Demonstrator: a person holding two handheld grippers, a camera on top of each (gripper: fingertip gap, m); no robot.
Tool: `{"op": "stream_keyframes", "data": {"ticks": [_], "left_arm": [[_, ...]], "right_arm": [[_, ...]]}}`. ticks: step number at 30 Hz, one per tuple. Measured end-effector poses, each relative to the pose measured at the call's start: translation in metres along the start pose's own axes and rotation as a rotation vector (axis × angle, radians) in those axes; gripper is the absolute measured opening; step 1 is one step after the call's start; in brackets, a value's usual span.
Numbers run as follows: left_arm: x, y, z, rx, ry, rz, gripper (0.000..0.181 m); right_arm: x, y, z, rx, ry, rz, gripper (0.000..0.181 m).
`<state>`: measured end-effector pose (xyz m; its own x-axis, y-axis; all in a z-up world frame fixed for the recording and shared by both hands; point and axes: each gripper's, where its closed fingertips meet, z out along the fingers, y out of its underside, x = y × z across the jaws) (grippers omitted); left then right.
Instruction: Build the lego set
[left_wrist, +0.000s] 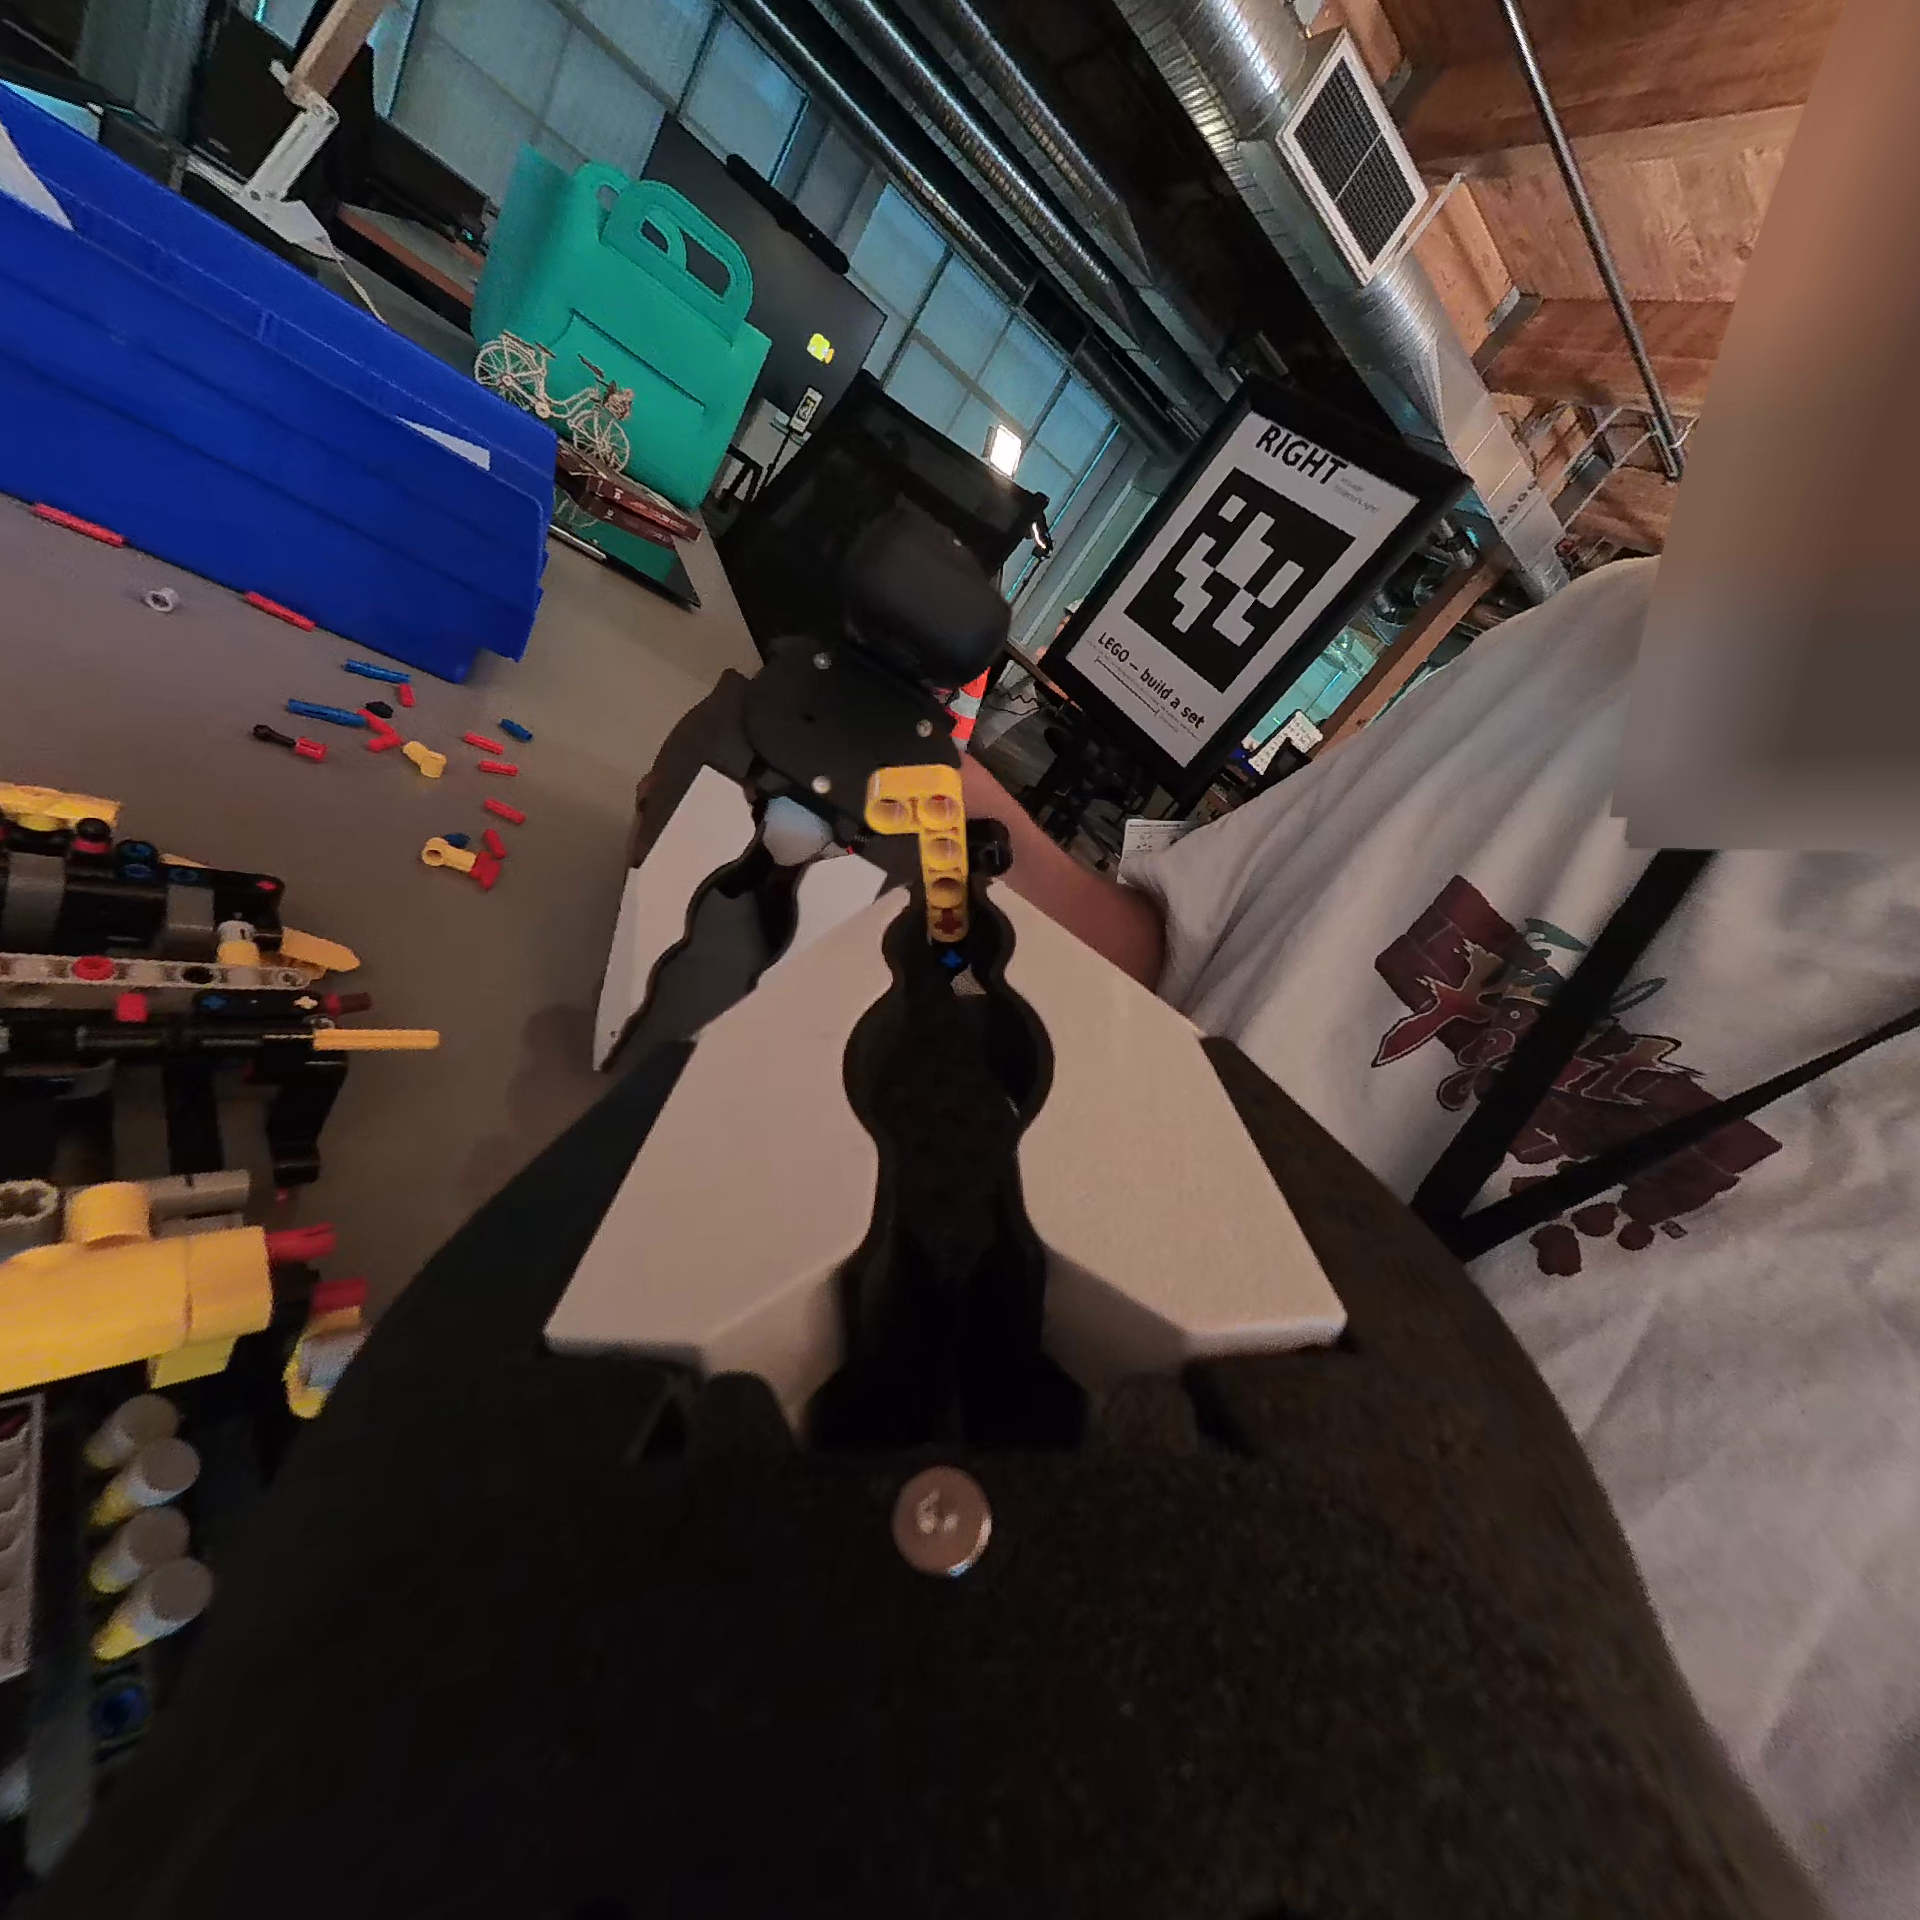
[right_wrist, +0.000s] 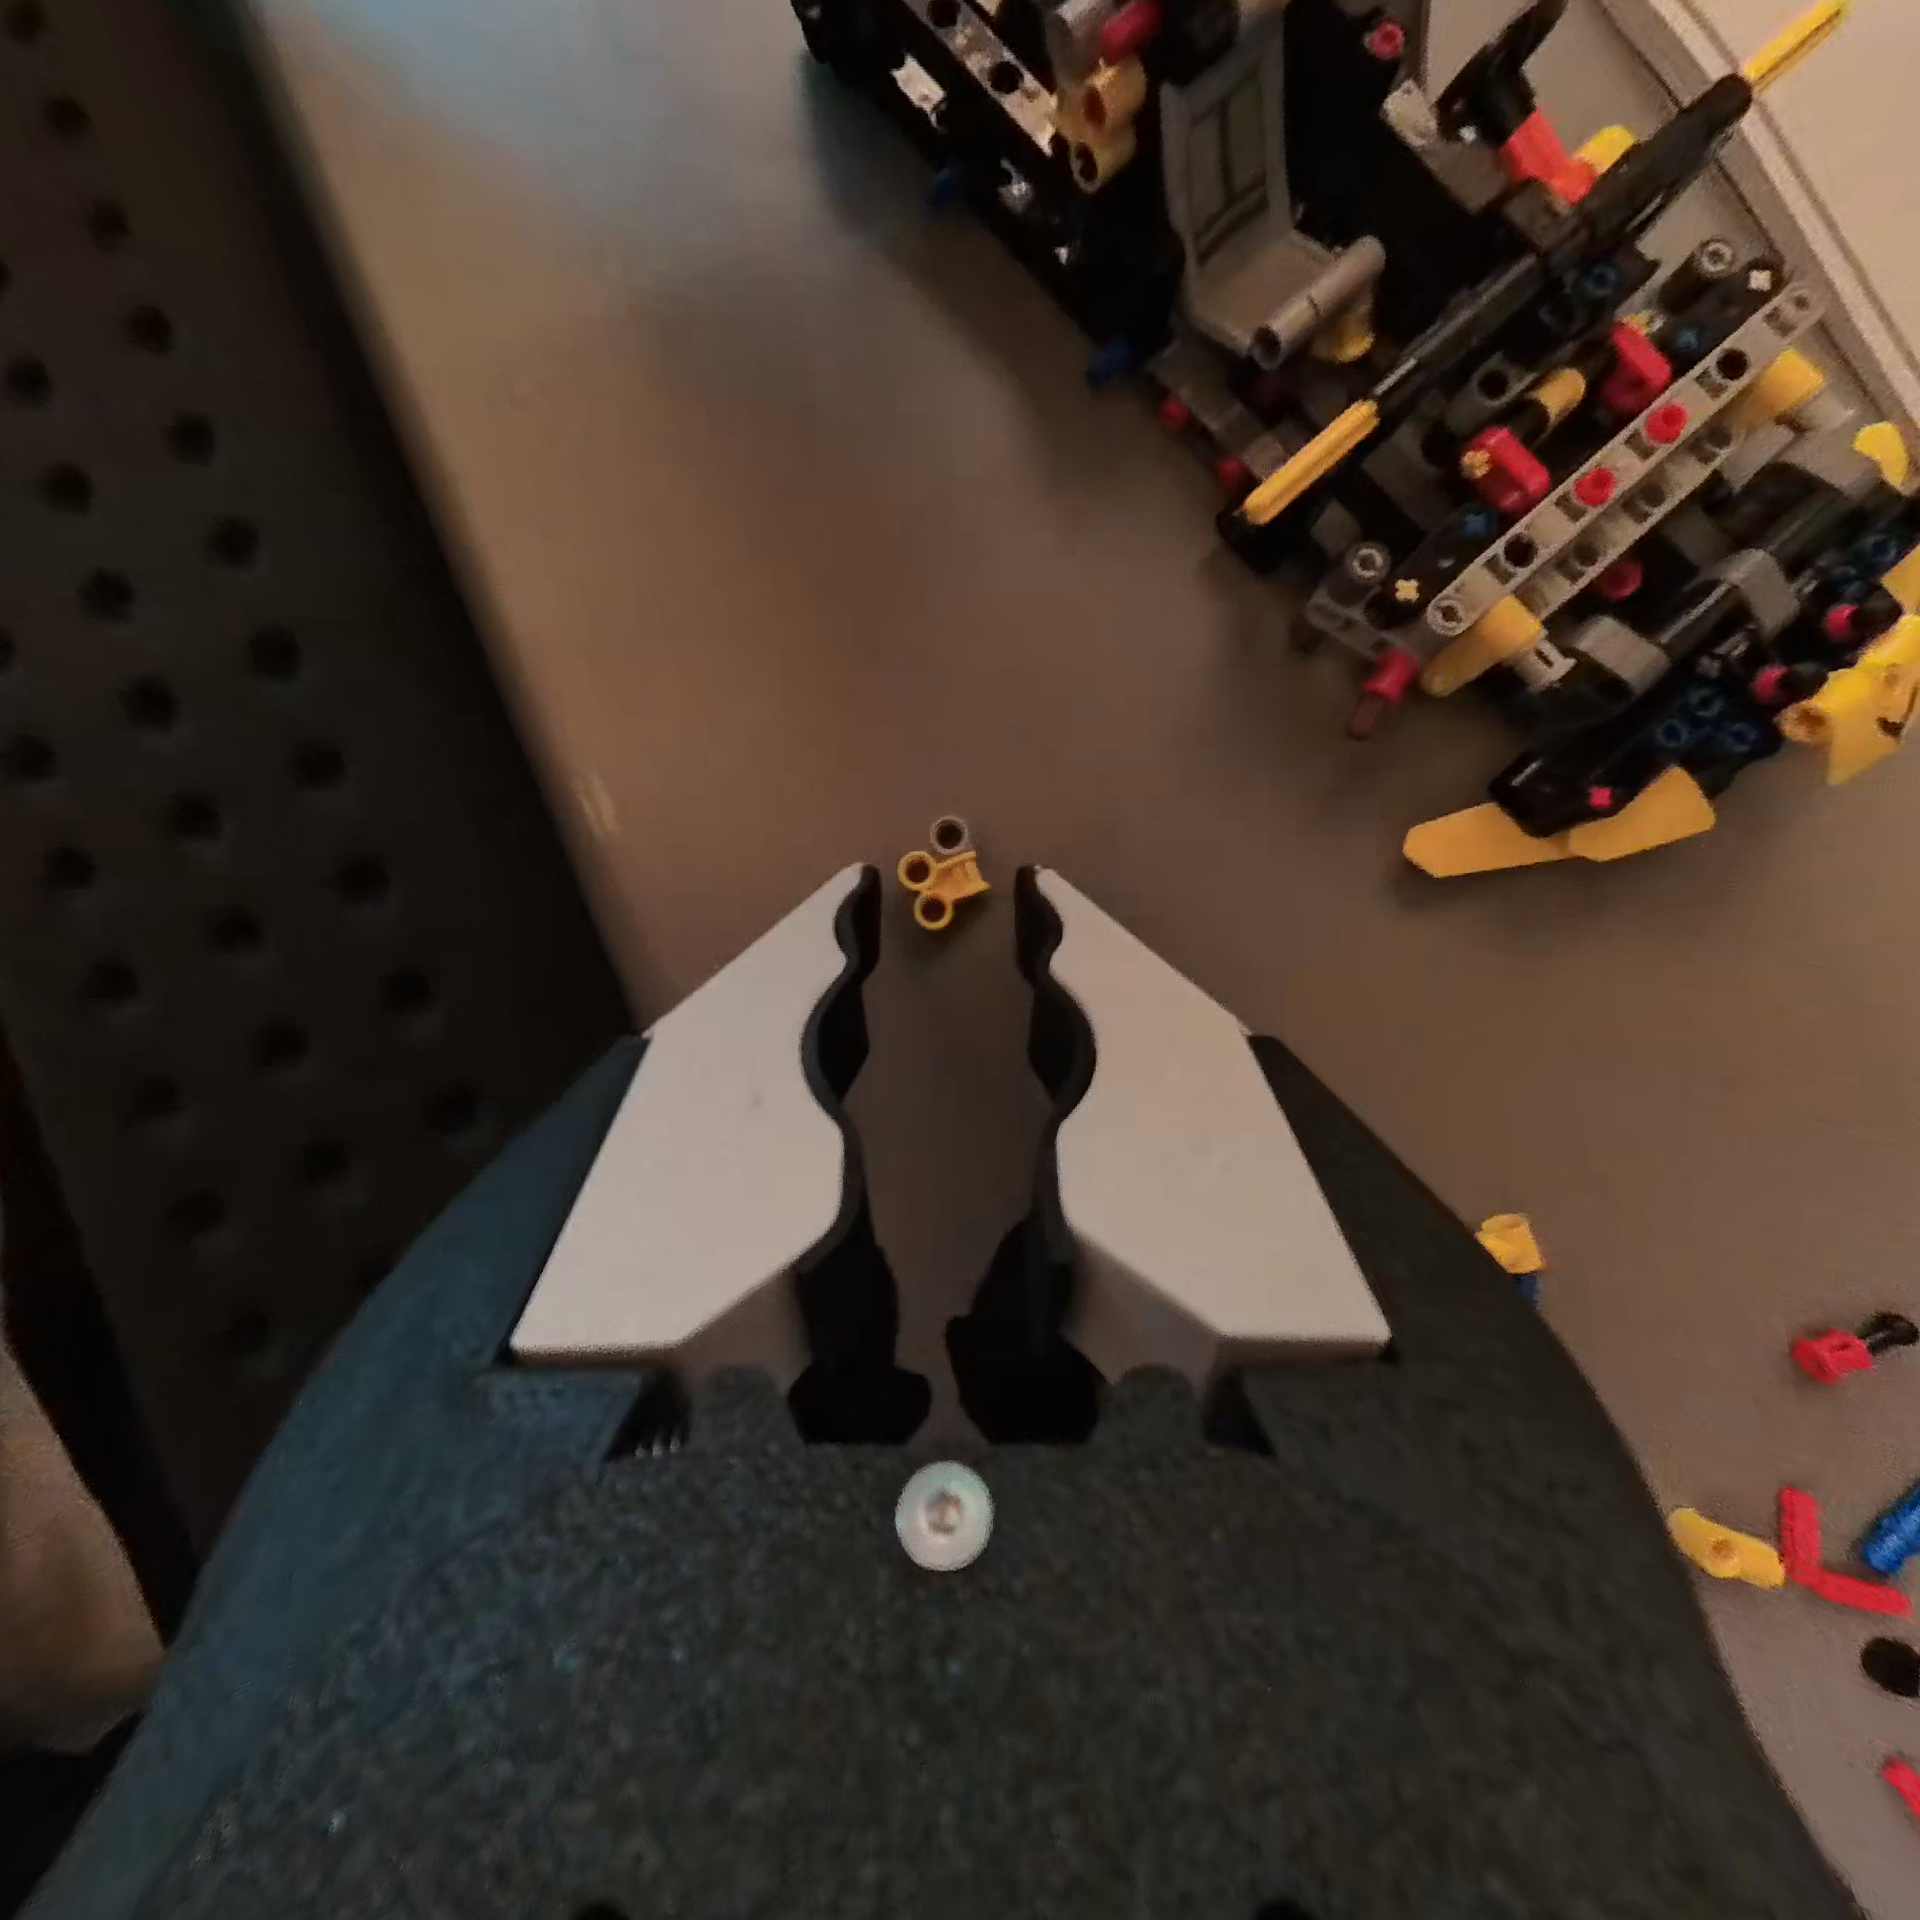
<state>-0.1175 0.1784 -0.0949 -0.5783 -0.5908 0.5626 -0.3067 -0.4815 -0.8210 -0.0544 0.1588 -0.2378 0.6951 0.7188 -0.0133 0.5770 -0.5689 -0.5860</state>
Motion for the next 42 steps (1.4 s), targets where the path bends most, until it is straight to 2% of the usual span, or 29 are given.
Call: {"op": "stream_keyframes", "data": {"ticks": [7,10,17,19,24,25,27,31,32,38,40,42], "left_arm": [[0.004,-0.002,0.000,0.018,0.033,-0.021,0.007],[0.007,-0.004,-0.001,0.032,0.052,-0.032,0.007],[0.011,-0.019,-0.008,0.134,0.100,-0.044,0.008],[0.012,-0.021,-0.008,0.148,0.099,-0.033,0.008],[0.010,-0.023,-0.009,0.156,0.085,-0.027,0.007],[0.008,-0.022,-0.009,0.151,0.078,-0.034,0.008],[0.004,-0.019,-0.007,0.136,0.057,-0.042,0.008],[-0.005,-0.005,0.000,0.046,-0.015,-0.009,0.008],[-0.005,-0.001,0.003,0.023,-0.024,0.004,0.008],[-0.002,0.002,0.007,0.016,-0.003,-0.003,0.008],[-0.003,0.001,0.006,0.017,-0.013,0.000,0.008],[-0.005,-0.002,0.004,0.028,-0.029,0.005,0.008]], "right_arm": [[0.000,0.002,0.004,-0.009,-0.013,-0.027,0.024],[-0.001,0.001,0.006,0.024,-0.029,-0.028,0.016],[0.007,-0.003,0.007,0.069,-0.016,0.027,0.016],[0.009,-0.023,-0.003,0.205,-0.028,0.073,0.015],[0.018,-0.082,-0.055,0.644,-0.083,0.233,0.015],[0.016,-0.091,-0.064,0.725,-0.128,0.275,0.015],[0.006,-0.105,-0.078,0.857,-0.312,0.375,0.015],[-0.008,-0.117,-0.096,1.008,-0.642,0.508,0.015],[-0.011,-0.118,-0.097,1.011,-0.700,0.529,0.015],[-0.017,-0.120,-0.099,1.026,-0.792,0.548,0.014],[-0.012,-0.114,-0.084,0.945,-0.676,0.534,0.015],[-0.002,-0.095,-0.054,0.746,-0.421,0.458,0.016]]}}
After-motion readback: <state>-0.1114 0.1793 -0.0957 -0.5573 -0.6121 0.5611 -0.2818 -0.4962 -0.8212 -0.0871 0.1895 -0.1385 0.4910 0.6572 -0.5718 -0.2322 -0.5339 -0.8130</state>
